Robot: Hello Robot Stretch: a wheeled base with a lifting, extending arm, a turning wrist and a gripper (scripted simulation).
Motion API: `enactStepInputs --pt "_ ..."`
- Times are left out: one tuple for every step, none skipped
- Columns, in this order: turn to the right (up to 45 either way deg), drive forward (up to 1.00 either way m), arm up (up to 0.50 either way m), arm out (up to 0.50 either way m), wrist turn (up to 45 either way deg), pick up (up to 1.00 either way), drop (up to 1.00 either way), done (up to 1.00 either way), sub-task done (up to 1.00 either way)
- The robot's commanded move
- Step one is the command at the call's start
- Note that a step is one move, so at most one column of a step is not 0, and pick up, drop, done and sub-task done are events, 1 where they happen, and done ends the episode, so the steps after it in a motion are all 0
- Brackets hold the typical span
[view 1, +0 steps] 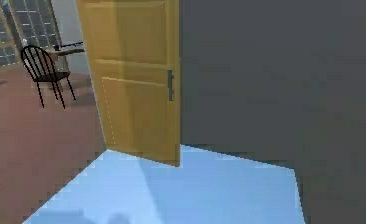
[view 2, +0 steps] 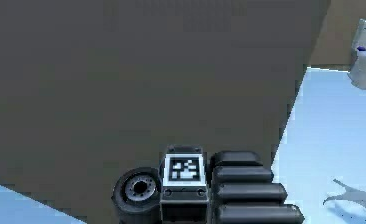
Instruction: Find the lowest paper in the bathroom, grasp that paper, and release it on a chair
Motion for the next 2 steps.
enactStepInputs --pt "-45.0 0.0 0.0 0.0 0.0 0.0 0.0 0.0 0.0" --pt "0.0 1.0 0.0 0.0 0.0 0.0 0.0 0.0 0.0"
